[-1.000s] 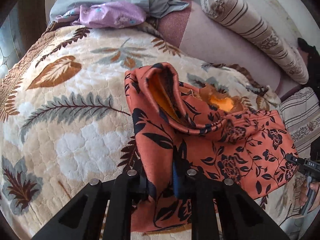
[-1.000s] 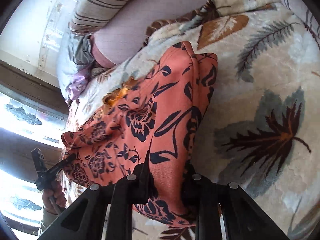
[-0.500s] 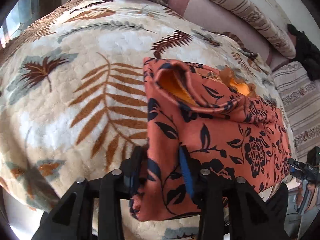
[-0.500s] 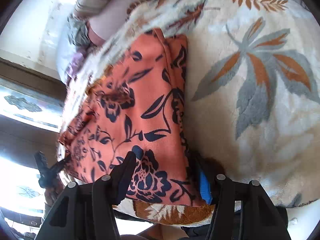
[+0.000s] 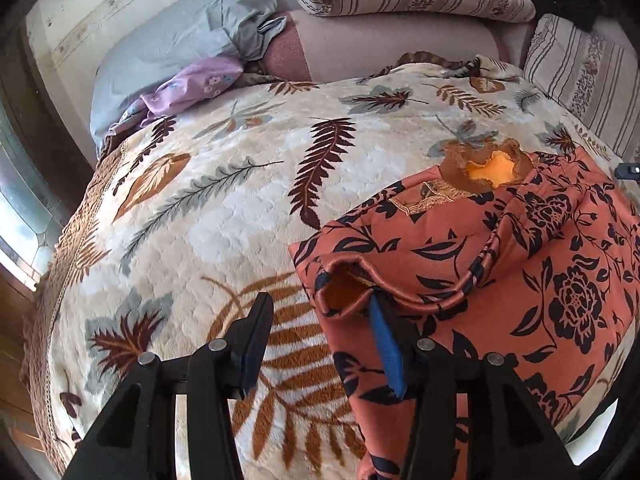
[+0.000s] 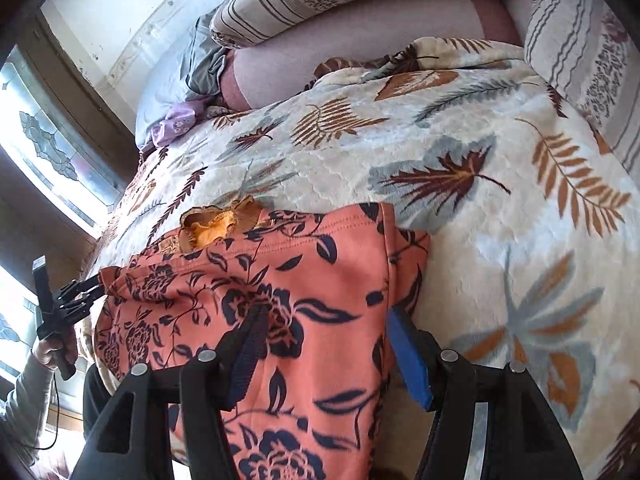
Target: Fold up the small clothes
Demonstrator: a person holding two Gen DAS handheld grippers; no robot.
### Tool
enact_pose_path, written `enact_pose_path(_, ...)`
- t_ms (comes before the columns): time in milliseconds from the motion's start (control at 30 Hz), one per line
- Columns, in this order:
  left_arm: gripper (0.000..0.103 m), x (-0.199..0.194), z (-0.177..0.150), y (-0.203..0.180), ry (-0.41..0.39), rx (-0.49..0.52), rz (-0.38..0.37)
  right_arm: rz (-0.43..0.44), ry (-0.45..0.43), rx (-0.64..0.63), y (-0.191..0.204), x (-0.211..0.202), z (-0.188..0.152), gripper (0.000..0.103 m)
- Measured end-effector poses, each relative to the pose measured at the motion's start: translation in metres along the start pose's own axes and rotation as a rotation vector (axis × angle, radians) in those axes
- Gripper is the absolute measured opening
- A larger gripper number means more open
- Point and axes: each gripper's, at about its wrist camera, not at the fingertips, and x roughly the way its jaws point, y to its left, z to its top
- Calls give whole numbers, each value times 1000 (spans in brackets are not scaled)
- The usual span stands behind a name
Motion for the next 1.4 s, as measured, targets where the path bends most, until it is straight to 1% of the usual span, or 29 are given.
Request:
enact_pose_path(100,51,12,18,4,2,-12,-19,-15,28,39,-10,29,13,65)
enact_pose_path(167,51,25,33,10,26,-44,-13,-3,36,97,-17,41,14,65)
enact_pose_path(200,51,34,42,16,52,-87,-3,3,30,112,-19,42,12,65)
enact_pose_path(233,51,44,48,24,80,-152,-14,6,25,119,-20,42,10,65)
enact_pose_path(300,50,58,53,41,128,-299,-75,8,26,130,-21,41,7,65)
enact_pose_path(333,50,59,52,45,126,-332,-97,14,27,138,-23,39,4,65)
enact_pose_path(367,50,56,51,44,108,-331,-109,19,23,144,-24,37,3,65)
enact_pose_path(433,51,45,46,41,74,-291,-94,29,19,148,-25,31,2,65)
enact_pose_path(500,51,35,39,40,54,-258,-95,44,15,149,-26,27,4,65)
enact_pose_path(567,51,31,34,43,62,-250,-101,53,8,141,-25,25,6,65)
enact_pose_path(600,51,31,32,44,68,-250,-118,59,7,138,-24,25,7,65)
enact_pose_path(667,51,36,33,42,87,-236,-158,69,16,128,-21,28,7,65)
enact_pose_path(767,50,53,39,30,129,-201,-180,69,38,131,-21,38,7,65)
enact_pose_path(800,48,58,42,26,141,-199,-177,64,36,134,-22,39,7,63)
enact_pose_path(867,44,66,46,22,156,-209,-187,63,31,140,-22,38,10,63)
enact_pose_path(967,44,65,49,21,136,-236,-198,50,15,125,-20,33,15,63)
enact_pose_path(1033,44,65,50,21,127,-239,-204,31,27,118,-21,39,20,63)
enact_pose_path(1100,44,70,51,20,146,-241,-196,21,60,123,-23,52,23,63)
enact_pose_path(1133,40,72,52,20,152,-248,-195,7,75,126,-23,59,24,61)
enact_pose_path(1167,14,73,53,20,154,-246,-186,-16,87,126,-22,62,25,40)
enact_pose_path(1200,6,73,55,18,162,-233,-176,-37,88,122,-18,61,25,25)
enact_pose_path(1233,6,70,57,16,152,-221,-160,-46,81,113,-14,58,26,23)
enact_pose_path(1267,5,66,60,14,138,-209,-146,-68,75,95,-9,52,28,10)
enact_pose_path(1333,5,48,65,11,87,-192,-105,-89,37,63,3,33,31,7)
enact_pose_path(1367,5,37,67,12,59,-197,-99,-95,11,49,10,20,32,7)
enact_pose_path(1400,5,22,69,13,23,-211,-109,-99,-21,34,16,4,33,7)
